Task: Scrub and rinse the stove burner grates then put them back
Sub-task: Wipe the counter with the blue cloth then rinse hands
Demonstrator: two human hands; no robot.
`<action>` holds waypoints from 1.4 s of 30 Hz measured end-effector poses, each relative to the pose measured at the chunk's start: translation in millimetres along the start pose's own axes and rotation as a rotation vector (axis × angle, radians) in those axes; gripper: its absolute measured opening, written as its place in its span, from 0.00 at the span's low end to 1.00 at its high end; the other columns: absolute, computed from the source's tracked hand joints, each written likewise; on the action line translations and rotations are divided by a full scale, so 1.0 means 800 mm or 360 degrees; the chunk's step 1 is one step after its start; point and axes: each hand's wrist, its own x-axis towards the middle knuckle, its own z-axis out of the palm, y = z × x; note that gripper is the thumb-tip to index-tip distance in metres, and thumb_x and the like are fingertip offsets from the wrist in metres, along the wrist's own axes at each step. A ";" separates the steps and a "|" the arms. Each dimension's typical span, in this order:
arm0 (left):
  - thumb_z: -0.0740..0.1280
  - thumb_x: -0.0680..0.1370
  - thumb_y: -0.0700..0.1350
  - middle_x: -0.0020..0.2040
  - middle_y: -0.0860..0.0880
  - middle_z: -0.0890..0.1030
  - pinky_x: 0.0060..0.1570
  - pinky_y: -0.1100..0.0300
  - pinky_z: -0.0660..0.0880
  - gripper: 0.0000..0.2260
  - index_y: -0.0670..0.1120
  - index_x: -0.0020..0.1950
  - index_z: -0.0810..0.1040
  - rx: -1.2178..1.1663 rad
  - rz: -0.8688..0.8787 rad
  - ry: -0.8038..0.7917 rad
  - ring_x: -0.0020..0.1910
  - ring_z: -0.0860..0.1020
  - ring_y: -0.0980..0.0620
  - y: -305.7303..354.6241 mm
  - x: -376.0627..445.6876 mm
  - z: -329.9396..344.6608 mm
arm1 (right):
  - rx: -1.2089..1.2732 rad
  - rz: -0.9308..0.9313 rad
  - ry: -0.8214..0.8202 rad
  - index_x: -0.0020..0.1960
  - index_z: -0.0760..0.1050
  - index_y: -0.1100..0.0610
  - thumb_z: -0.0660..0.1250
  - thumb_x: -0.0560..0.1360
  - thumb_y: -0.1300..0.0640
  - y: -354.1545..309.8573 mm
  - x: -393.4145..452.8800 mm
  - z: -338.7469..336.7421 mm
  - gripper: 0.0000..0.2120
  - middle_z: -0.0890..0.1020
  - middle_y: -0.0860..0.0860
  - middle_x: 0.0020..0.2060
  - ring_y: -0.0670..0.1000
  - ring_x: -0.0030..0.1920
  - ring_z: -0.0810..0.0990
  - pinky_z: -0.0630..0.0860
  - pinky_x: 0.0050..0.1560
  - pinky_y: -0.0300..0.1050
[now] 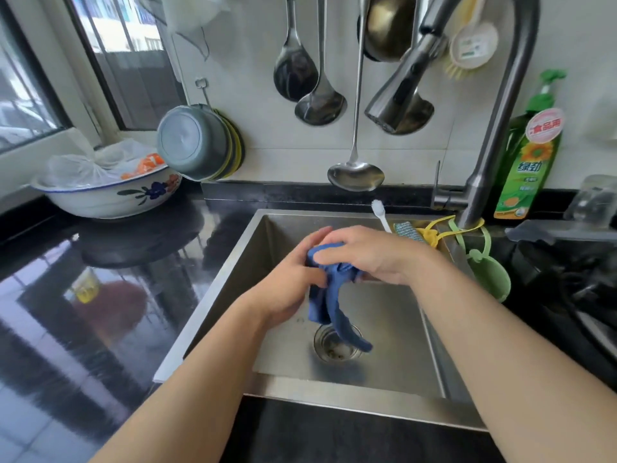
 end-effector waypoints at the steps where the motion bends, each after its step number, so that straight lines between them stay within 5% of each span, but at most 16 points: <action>1: 0.65 0.66 0.30 0.64 0.43 0.81 0.64 0.50 0.76 0.36 0.49 0.73 0.72 -0.0043 0.0082 -0.0059 0.64 0.80 0.44 0.021 -0.004 0.000 | 0.0007 0.0010 -0.0115 0.55 0.77 0.62 0.69 0.78 0.55 -0.016 -0.006 -0.009 0.11 0.77 0.53 0.37 0.49 0.36 0.71 0.65 0.34 0.41; 4: 0.73 0.74 0.34 0.64 0.43 0.82 0.63 0.49 0.78 0.29 0.50 0.73 0.72 0.0069 0.0207 -0.0133 0.64 0.81 0.44 0.066 -0.023 0.004 | 0.0117 0.0014 -0.0338 0.61 0.77 0.62 0.72 0.75 0.61 -0.049 -0.029 -0.046 0.15 0.77 0.55 0.39 0.48 0.37 0.72 0.65 0.35 0.41; 9: 0.66 0.84 0.47 0.61 0.43 0.84 0.55 0.49 0.78 0.13 0.46 0.67 0.79 0.0045 0.0130 -0.0008 0.57 0.83 0.44 0.117 -0.048 0.006 | 0.0201 0.0058 -0.0295 0.58 0.77 0.62 0.72 0.71 0.59 -0.084 -0.069 -0.066 0.17 0.80 0.62 0.49 0.51 0.45 0.79 0.72 0.45 0.42; 12: 0.61 0.85 0.50 0.63 0.39 0.82 0.61 0.48 0.74 0.18 0.40 0.67 0.79 -0.0203 0.0042 0.0014 0.61 0.80 0.40 0.138 -0.061 0.014 | 0.0354 0.0055 -0.0111 0.64 0.76 0.65 0.75 0.71 0.56 -0.094 -0.082 -0.059 0.25 0.81 0.63 0.61 0.56 0.57 0.79 0.71 0.60 0.51; 14: 0.57 0.86 0.51 0.65 0.38 0.81 0.68 0.47 0.72 0.21 0.39 0.70 0.77 -0.0457 -0.0022 -0.0071 0.66 0.78 0.40 0.154 -0.076 0.020 | 0.0529 0.0022 0.0011 0.60 0.80 0.61 0.75 0.72 0.54 -0.104 -0.095 -0.053 0.19 0.84 0.59 0.57 0.55 0.57 0.79 0.71 0.63 0.53; 16: 0.57 0.86 0.51 0.65 0.38 0.81 0.66 0.47 0.74 0.21 0.38 0.70 0.77 -0.0619 -0.0037 -0.0046 0.66 0.79 0.41 0.162 -0.088 0.029 | 0.0838 -0.0053 0.0075 0.56 0.80 0.59 0.71 0.72 0.52 -0.114 -0.104 -0.046 0.16 0.84 0.56 0.52 0.54 0.54 0.80 0.74 0.62 0.53; 19: 0.65 0.79 0.61 0.60 0.38 0.83 0.65 0.44 0.77 0.25 0.42 0.64 0.81 -0.0262 0.0043 0.0211 0.61 0.82 0.40 0.170 -0.102 0.046 | 0.1059 -0.0120 0.0083 0.57 0.78 0.60 0.67 0.78 0.55 -0.131 -0.110 -0.033 0.11 0.83 0.57 0.48 0.54 0.48 0.82 0.78 0.53 0.50; 22: 0.59 0.76 0.72 0.58 0.42 0.85 0.61 0.48 0.78 0.34 0.45 0.64 0.81 -0.0316 0.0046 0.0305 0.58 0.84 0.44 0.172 -0.106 0.049 | 0.1011 -0.0068 0.0078 0.60 0.76 0.61 0.64 0.81 0.59 -0.144 -0.113 -0.020 0.10 0.80 0.59 0.50 0.55 0.46 0.81 0.77 0.52 0.49; 24: 0.54 0.80 0.70 0.65 0.43 0.82 0.67 0.47 0.73 0.35 0.44 0.70 0.77 -0.0537 0.0041 0.0028 0.66 0.80 0.45 0.172 -0.116 0.044 | 0.0931 -0.0055 0.0075 0.66 0.74 0.65 0.63 0.81 0.61 -0.150 -0.119 -0.018 0.15 0.78 0.62 0.53 0.57 0.50 0.79 0.75 0.55 0.51; 27: 0.69 0.79 0.57 0.67 0.41 0.80 0.70 0.43 0.72 0.26 0.43 0.72 0.75 -0.0296 0.0126 -0.0209 0.68 0.77 0.42 0.161 -0.119 0.035 | 0.0783 -0.0058 0.0045 0.70 0.68 0.71 0.62 0.82 0.61 -0.154 -0.134 -0.025 0.20 0.76 0.64 0.58 0.60 0.57 0.75 0.74 0.56 0.53; 32: 0.68 0.79 0.42 0.58 0.43 0.84 0.52 0.47 0.78 0.12 0.43 0.62 0.81 -0.0239 0.0201 0.0090 0.54 0.83 0.43 0.171 -0.122 0.018 | 0.0896 -0.0002 0.0229 0.61 0.76 0.65 0.64 0.77 0.63 -0.152 -0.154 -0.054 0.13 0.78 0.64 0.58 0.59 0.57 0.76 0.71 0.67 0.59; 34: 0.62 0.82 0.43 0.54 0.42 0.82 0.48 0.50 0.75 0.11 0.44 0.57 0.84 -0.0277 0.0228 0.0192 0.50 0.78 0.44 0.181 -0.122 0.011 | 0.0822 0.0013 0.0324 0.58 0.78 0.62 0.62 0.80 0.62 -0.151 -0.162 -0.062 0.10 0.81 0.61 0.56 0.58 0.55 0.79 0.74 0.63 0.56; 38: 0.61 0.84 0.43 0.63 0.33 0.80 0.57 0.48 0.74 0.15 0.35 0.62 0.81 -0.0402 0.0265 0.0267 0.56 0.79 0.41 0.200 -0.117 0.019 | 0.0442 -0.0034 0.0211 0.65 0.76 0.64 0.62 0.82 0.62 -0.153 -0.179 -0.065 0.14 0.82 0.61 0.60 0.59 0.62 0.80 0.73 0.65 0.59; 42: 0.73 0.79 0.45 0.55 0.37 0.82 0.55 0.50 0.80 0.12 0.39 0.56 0.77 -0.0360 0.0318 0.0021 0.52 0.82 0.44 0.213 -0.114 0.024 | 0.0348 -0.0202 0.0368 0.63 0.78 0.61 0.63 0.81 0.66 -0.159 -0.177 -0.065 0.12 0.83 0.60 0.57 0.55 0.56 0.82 0.78 0.59 0.53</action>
